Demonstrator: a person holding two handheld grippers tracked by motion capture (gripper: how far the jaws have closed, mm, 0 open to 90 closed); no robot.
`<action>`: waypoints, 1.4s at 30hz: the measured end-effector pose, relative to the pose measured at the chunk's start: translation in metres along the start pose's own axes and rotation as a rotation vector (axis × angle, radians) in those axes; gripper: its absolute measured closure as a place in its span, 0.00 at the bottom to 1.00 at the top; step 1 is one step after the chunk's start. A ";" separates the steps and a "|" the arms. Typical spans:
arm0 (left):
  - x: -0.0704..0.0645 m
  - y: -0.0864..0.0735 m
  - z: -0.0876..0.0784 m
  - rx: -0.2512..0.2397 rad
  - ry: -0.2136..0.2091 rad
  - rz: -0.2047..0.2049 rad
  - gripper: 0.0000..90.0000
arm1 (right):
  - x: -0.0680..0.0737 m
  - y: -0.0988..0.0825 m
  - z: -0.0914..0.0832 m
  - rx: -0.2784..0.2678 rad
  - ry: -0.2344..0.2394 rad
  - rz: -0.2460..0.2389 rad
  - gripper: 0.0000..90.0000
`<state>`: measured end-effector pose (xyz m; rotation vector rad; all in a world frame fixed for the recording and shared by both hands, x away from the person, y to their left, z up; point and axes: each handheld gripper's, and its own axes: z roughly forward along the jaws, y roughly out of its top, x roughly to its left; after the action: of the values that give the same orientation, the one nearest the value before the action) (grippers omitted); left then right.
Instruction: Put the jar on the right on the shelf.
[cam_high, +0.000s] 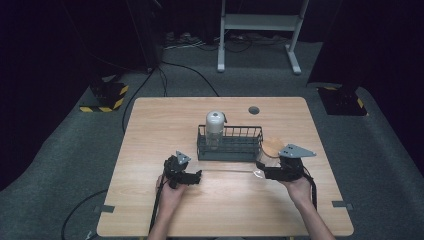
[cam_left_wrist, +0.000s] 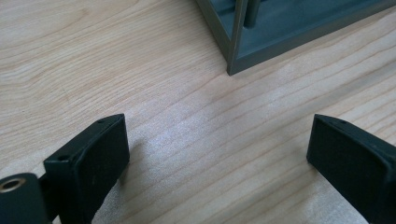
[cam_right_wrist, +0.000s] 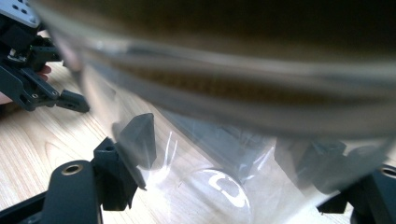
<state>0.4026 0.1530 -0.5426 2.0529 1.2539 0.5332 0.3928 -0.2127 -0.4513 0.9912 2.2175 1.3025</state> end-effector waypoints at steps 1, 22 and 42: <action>0.000 0.000 0.000 0.000 0.000 0.000 0.07 | 0.000 0.001 0.000 -0.002 0.003 0.001 0.28; 0.000 0.000 0.000 0.000 0.000 0.000 0.07 | -0.004 0.018 -0.003 -0.033 0.050 0.028 0.28; 0.000 0.000 0.000 0.000 0.000 0.000 0.07 | -0.004 0.044 -0.001 -0.042 0.040 -0.016 0.28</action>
<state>0.4026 0.1530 -0.5426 2.0533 1.2538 0.5328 0.4113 -0.2022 -0.4130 0.9380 2.2137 1.3675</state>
